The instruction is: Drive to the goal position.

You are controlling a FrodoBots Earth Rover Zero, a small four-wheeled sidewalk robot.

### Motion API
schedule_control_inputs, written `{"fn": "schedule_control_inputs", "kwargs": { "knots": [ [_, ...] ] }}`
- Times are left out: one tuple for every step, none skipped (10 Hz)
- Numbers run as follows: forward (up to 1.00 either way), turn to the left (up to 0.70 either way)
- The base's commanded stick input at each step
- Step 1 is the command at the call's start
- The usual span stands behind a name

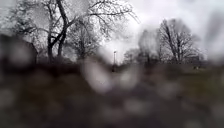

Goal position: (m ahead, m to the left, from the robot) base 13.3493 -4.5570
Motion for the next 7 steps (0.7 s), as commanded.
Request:
{"fn": "schedule_control_inputs", "kwargs": {
  "knots": [
    [0.85, -0.11],
    [0.85, -0.32],
    [0.85, -0.24],
    [0.85, -0.01],
    [0.85, 0.0],
    [0.85, 0.0],
    [0.85, 0.0]
  ]
}}
